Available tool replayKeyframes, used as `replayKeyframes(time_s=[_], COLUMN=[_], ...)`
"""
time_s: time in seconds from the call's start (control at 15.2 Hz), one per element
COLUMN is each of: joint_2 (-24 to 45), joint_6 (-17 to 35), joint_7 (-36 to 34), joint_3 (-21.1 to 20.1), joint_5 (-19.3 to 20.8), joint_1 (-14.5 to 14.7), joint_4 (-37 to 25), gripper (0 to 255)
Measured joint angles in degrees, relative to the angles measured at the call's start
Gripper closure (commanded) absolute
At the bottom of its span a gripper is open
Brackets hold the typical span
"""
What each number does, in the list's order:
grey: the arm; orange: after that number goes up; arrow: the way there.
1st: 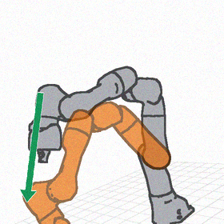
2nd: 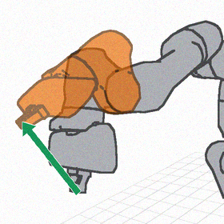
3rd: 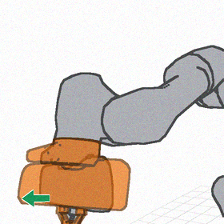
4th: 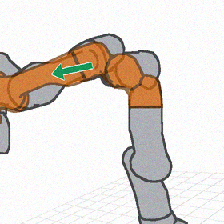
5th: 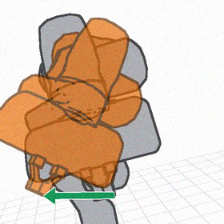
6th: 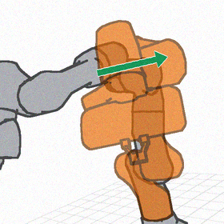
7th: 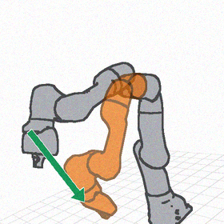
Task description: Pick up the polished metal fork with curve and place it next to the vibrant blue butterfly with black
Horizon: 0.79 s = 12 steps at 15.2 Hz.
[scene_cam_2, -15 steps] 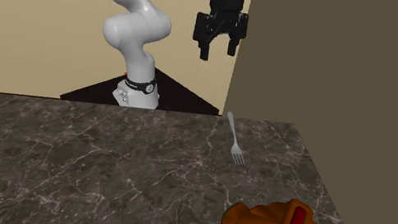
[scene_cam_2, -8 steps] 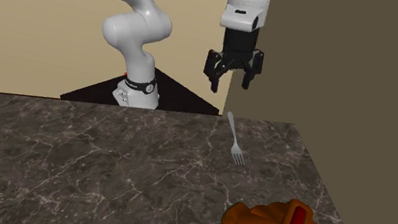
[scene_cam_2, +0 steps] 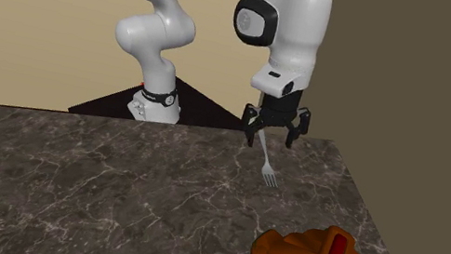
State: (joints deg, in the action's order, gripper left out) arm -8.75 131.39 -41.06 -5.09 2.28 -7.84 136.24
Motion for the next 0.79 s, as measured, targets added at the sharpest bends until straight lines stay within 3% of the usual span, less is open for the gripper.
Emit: replayKeyframes(time_s=[0.2, 0.79], joint_2=[4.6, 8.5], joint_6=[3.4, 8.6], joint_7=[-4.0, -5.2], joint_3=[-0.2, -0.2], joint_5=[0.3, 1.0], joint_1=[-0.4, -0.6], joint_4=[-1.1, 0.2], gripper=[0, 0])
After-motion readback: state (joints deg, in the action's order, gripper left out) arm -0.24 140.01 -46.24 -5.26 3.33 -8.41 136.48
